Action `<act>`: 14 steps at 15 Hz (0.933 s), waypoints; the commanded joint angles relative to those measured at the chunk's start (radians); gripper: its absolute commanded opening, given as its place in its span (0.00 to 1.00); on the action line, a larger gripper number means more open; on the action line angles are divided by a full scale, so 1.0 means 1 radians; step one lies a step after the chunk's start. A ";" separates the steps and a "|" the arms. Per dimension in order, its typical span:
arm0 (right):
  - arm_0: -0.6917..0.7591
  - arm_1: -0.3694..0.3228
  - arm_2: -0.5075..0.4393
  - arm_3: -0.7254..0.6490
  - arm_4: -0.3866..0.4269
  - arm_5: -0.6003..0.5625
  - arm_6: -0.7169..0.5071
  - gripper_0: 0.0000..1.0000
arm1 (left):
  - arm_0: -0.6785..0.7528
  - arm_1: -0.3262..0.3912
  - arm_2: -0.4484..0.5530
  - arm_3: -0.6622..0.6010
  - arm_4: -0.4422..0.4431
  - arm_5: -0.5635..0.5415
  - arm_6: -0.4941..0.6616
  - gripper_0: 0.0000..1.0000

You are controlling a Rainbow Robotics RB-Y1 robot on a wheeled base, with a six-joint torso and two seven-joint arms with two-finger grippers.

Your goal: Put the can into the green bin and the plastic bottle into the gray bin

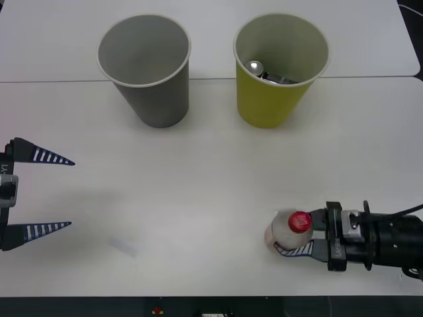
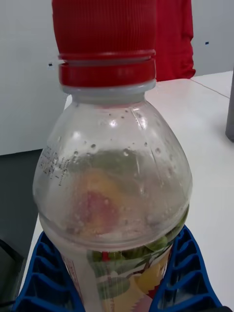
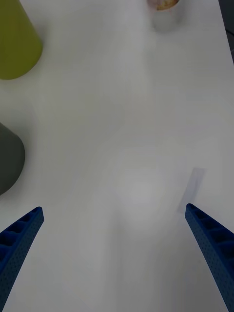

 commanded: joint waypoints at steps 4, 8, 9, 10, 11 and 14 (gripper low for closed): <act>0.008 -0.075 -0.060 -0.195 0.003 0.085 -0.263 0.00 | 0.000 0.000 0.000 0.000 0.000 0.000 0.000 1.00; 0.066 -0.171 -0.145 -0.483 0.150 0.223 -0.613 0.00 | 0.000 0.000 0.000 0.000 0.000 0.000 0.000 1.00; 0.069 -0.181 -0.172 -0.530 0.189 0.220 -0.699 0.00 | 0.000 0.000 0.000 0.000 0.000 0.000 0.000 1.00; 0.071 -0.196 -0.204 -0.592 0.238 0.220 -0.811 0.00 | 0.000 0.000 0.000 0.000 0.000 0.000 0.000 1.00; 0.071 -0.208 -0.229 -0.640 0.273 0.220 -0.909 0.00 | 0.000 0.000 0.000 0.000 0.000 0.000 0.000 1.00; 0.051 -0.245 -0.266 -0.734 0.334 0.220 -1.144 0.00 | 0.000 0.000 0.000 0.000 0.000 0.000 0.000 1.00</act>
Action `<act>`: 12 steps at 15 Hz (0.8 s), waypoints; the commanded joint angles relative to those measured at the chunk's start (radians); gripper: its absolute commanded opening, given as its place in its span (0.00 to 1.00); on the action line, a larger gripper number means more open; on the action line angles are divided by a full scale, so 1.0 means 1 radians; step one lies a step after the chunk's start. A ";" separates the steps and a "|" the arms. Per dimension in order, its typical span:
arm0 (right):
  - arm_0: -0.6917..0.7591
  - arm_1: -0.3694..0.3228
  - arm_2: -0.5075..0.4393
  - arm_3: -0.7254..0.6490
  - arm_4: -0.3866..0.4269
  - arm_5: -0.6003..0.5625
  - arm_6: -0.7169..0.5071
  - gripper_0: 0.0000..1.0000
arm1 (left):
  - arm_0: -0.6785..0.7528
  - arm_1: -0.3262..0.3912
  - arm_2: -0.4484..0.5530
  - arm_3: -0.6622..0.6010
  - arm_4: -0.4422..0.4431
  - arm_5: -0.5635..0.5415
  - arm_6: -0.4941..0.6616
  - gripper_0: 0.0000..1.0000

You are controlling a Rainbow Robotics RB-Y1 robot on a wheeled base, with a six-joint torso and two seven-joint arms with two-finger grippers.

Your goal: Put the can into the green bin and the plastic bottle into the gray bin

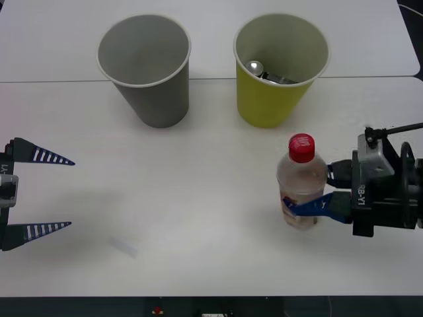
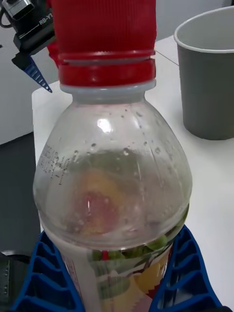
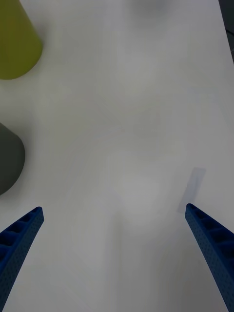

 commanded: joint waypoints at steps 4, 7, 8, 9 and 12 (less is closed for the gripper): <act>-0.127 -0.072 -0.016 -0.084 0.059 -0.031 -0.354 0.00 | 0.000 0.000 0.000 0.000 0.000 0.000 0.000 1.00; -0.256 -0.074 -0.022 -0.089 0.096 -0.126 -0.520 0.00 | 0.000 0.000 0.000 0.000 0.000 0.000 0.000 1.00; -0.311 -0.074 -0.022 -0.095 0.124 -0.160 -0.589 0.00 | 0.000 0.000 0.000 0.000 0.000 0.000 0.000 1.00; -0.357 -0.074 -0.019 -0.100 0.142 -0.189 -0.642 0.00 | 0.000 0.000 0.000 0.000 0.000 0.000 0.000 1.00; -0.536 -0.074 0.061 -0.060 0.164 -0.232 -0.711 0.00 | 0.000 0.000 0.000 0.000 0.000 0.000 0.000 1.00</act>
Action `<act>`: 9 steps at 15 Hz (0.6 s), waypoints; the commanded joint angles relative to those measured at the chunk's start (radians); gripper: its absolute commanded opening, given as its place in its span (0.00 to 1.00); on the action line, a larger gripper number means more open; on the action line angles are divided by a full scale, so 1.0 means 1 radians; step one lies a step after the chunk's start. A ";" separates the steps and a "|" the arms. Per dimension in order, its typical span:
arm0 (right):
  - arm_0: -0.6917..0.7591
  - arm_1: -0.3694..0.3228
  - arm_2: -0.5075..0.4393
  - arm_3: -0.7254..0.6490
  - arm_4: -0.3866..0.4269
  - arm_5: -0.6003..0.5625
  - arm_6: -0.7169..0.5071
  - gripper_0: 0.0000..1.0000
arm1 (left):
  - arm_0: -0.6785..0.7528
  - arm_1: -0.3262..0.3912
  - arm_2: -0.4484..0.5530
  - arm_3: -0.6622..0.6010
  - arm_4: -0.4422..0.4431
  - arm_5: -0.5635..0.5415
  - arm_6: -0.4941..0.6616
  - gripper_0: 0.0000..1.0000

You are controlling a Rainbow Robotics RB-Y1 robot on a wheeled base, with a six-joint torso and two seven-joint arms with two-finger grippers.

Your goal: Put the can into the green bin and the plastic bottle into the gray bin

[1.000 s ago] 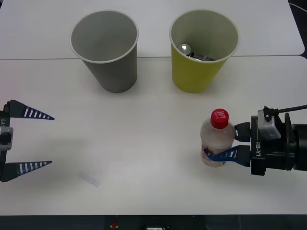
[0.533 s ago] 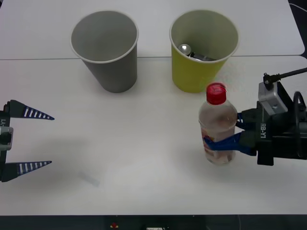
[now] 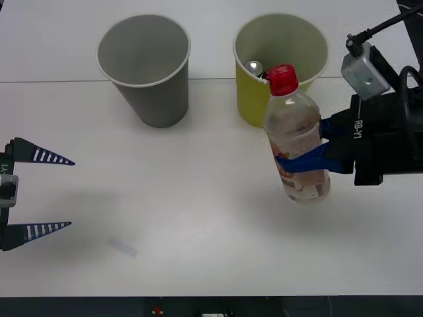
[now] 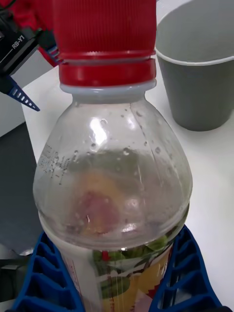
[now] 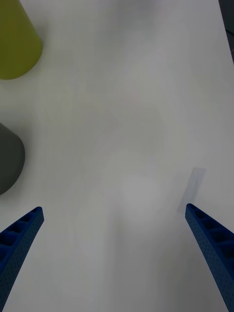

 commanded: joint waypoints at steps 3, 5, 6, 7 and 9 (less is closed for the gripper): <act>-0.310 0.015 0.194 0.127 0.038 -0.011 -0.015 0.00 | 0.000 0.000 0.000 0.000 0.000 0.000 0.000 1.00; -0.426 0.051 0.269 0.194 0.062 -0.011 -0.017 0.00 | 0.000 0.000 0.000 0.000 0.000 0.000 0.000 1.00; -0.497 0.081 0.314 0.240 0.088 -0.012 -0.017 0.00 | 0.000 0.000 0.000 0.000 0.000 0.000 0.000 1.00; -0.547 0.111 0.346 0.276 0.124 -0.014 -0.017 0.00 | 0.000 0.000 0.000 0.000 0.000 0.000 0.000 1.00; -0.664 0.189 0.417 0.391 0.185 -0.015 -0.015 0.00 | 0.000 0.000 0.000 0.000 0.000 0.000 0.000 1.00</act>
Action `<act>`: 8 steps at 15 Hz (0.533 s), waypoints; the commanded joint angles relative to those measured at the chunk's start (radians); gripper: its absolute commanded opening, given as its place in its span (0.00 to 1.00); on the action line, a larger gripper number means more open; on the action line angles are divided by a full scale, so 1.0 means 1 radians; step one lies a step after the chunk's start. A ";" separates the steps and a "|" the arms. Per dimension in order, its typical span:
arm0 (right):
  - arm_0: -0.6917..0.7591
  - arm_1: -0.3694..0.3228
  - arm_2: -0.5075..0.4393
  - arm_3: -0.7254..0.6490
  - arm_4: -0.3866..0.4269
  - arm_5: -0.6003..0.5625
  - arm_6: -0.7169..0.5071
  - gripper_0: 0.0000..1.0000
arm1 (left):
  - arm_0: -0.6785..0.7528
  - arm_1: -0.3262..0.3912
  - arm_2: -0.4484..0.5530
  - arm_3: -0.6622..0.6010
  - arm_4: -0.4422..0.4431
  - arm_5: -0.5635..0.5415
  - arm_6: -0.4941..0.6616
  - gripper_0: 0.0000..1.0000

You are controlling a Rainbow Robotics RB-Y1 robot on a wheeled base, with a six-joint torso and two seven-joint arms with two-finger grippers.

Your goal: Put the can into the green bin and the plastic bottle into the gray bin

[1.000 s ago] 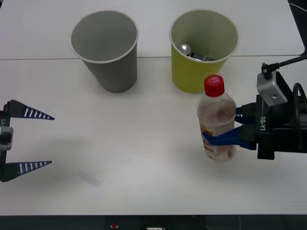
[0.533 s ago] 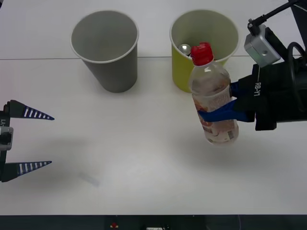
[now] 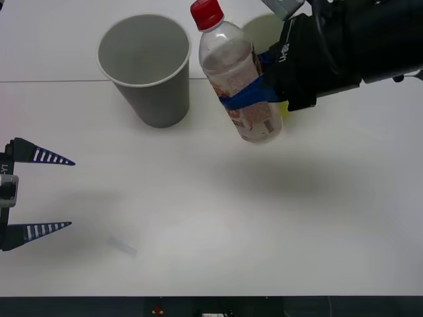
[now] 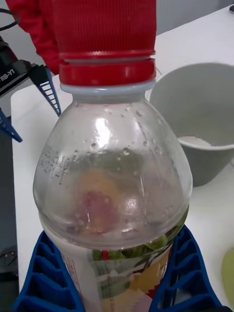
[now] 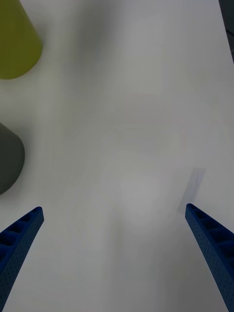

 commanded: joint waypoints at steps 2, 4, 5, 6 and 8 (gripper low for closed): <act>-0.212 0.148 0.117 0.236 0.110 0.000 0.001 0.00 | 0.000 0.000 0.000 0.000 0.000 0.000 0.000 1.00; -0.309 0.237 0.144 0.382 0.159 0.000 0.005 0.00 | 0.000 0.000 0.000 0.000 0.000 0.000 0.000 1.00; -0.352 0.283 0.155 0.466 0.185 0.000 0.018 0.00 | 0.000 0.000 0.000 0.000 0.000 0.000 0.000 1.00; -0.392 0.324 0.167 0.537 0.206 0.000 0.029 0.00 | 0.000 0.000 0.000 0.000 0.000 0.000 0.000 1.00; -0.478 0.409 0.180 0.681 0.254 0.000 0.040 0.00 | 0.000 0.000 0.000 0.000 0.000 0.000 0.000 1.00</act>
